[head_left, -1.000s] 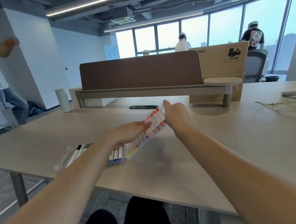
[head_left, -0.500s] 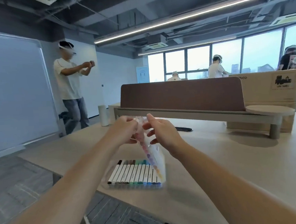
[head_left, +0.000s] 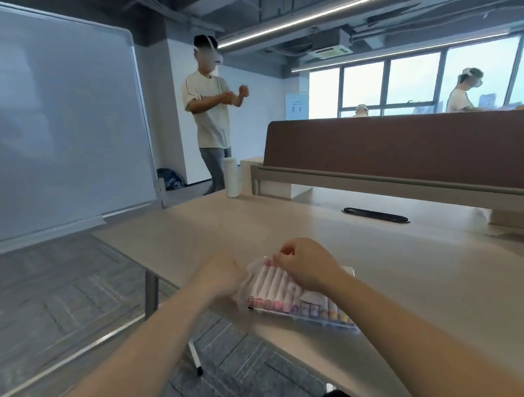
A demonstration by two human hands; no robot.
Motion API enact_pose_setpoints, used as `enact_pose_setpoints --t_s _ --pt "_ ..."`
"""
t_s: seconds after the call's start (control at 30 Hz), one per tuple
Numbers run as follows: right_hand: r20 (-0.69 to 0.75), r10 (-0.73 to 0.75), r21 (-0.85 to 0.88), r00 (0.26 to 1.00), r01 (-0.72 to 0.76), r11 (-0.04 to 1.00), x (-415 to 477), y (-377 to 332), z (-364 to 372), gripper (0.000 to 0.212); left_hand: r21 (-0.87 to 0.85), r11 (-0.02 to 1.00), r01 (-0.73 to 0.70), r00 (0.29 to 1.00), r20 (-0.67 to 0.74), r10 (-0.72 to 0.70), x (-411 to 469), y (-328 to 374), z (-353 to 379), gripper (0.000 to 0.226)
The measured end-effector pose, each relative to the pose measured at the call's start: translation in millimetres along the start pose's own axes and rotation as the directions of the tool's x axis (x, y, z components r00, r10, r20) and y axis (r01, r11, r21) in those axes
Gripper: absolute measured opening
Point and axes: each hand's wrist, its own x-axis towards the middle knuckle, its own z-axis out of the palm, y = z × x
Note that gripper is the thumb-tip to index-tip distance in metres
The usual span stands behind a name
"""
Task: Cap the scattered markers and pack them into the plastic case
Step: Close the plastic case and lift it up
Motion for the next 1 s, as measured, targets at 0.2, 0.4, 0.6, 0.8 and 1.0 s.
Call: enact_pose_setpoints --t_s 0.2,0.4,0.6,0.8,1.0 --pt "0.111 0.063 -0.22 0.992 -0.038 0.975 29.5 8.6 28.8 0.039 0.216 0.976 -0.021 0.998 0.064 0.007 9.6 -10.1 15.8 0.035" --pt "0.146 0.067 -0.273 0.987 -0.025 0.962 42.5 12.1 37.9 0.031 0.321 0.947 -0.026 0.998 0.067 0.005 14.7 -5.2 15.2 0.03" --pt "0.127 0.05 -0.112 0.991 -0.036 0.993 44.1 7.1 18.0 0.035 0.118 0.993 -0.019 0.999 0.028 0.015 16.9 9.3 -4.5 0.022" --pt "-0.08 0.074 0.313 0.994 -0.045 0.949 28.8 -21.6 -40.8 0.037 -0.002 0.95 -0.312 0.899 -0.324 0.295 14.6 48.6 -44.3 0.023" --pt "-0.157 0.029 0.607 0.987 0.073 0.792 7.6 -40.3 -80.7 0.032 -0.272 0.862 -0.428 0.837 -0.479 0.265 0.8 75.3 -70.7 0.031"
